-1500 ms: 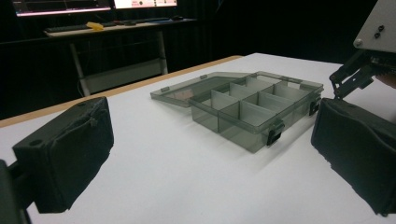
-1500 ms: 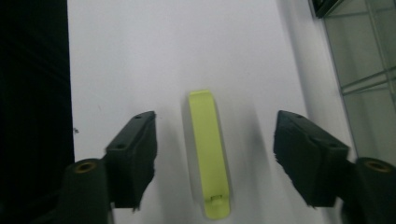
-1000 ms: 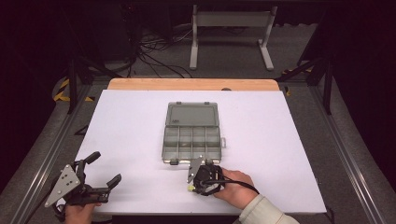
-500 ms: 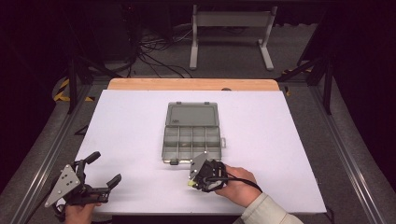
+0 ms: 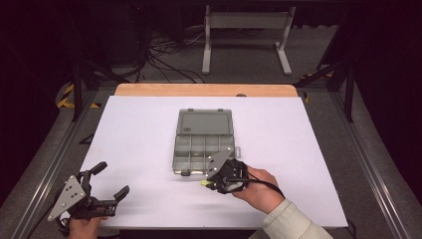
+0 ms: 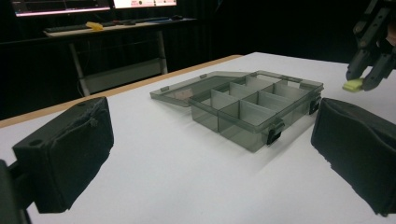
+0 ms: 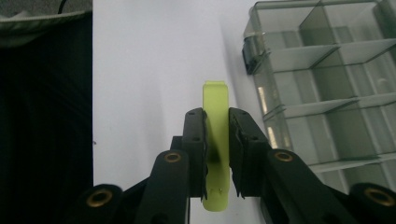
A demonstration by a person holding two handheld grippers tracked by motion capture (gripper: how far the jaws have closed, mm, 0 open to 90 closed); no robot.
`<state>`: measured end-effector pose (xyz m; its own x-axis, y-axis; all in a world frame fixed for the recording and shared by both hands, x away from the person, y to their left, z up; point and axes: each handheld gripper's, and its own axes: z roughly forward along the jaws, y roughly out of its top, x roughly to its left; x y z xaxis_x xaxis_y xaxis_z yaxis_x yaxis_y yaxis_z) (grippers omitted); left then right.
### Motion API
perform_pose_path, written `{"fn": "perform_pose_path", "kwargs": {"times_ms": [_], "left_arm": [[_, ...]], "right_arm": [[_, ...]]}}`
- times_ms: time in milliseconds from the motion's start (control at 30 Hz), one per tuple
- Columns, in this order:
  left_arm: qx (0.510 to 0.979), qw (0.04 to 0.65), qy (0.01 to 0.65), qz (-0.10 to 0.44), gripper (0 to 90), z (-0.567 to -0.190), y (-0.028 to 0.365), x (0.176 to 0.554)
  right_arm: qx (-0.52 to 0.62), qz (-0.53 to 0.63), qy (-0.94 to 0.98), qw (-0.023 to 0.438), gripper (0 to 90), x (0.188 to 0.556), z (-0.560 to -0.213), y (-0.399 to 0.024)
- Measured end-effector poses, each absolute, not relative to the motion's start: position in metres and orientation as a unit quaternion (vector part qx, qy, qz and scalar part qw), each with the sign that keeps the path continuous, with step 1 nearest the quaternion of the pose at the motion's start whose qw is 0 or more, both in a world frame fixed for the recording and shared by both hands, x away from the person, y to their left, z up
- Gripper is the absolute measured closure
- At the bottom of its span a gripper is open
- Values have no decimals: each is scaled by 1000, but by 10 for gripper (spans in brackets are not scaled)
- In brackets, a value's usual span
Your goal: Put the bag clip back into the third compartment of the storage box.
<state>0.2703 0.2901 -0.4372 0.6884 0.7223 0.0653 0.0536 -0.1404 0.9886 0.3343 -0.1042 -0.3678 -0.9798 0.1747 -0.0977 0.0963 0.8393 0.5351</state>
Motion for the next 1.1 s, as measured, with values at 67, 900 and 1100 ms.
{"fn": "perform_pose_path", "kwargs": {"times_ms": [67, 900, 1100], "left_arm": [[700, 594, 277, 282, 0, -437, 290, 270], [702, 593, 278, 281, 0, -437, 290, 270], [701, 593, 278, 281, 0, -437, 291, 271]], "right_arm": [[77, 283, 953, 74, 779, 338, -362, -107], [132, 328, 930, 105, 779, 374, -330, -115], [152, 331, 925, 110, 779, 387, -327, -113]]}}
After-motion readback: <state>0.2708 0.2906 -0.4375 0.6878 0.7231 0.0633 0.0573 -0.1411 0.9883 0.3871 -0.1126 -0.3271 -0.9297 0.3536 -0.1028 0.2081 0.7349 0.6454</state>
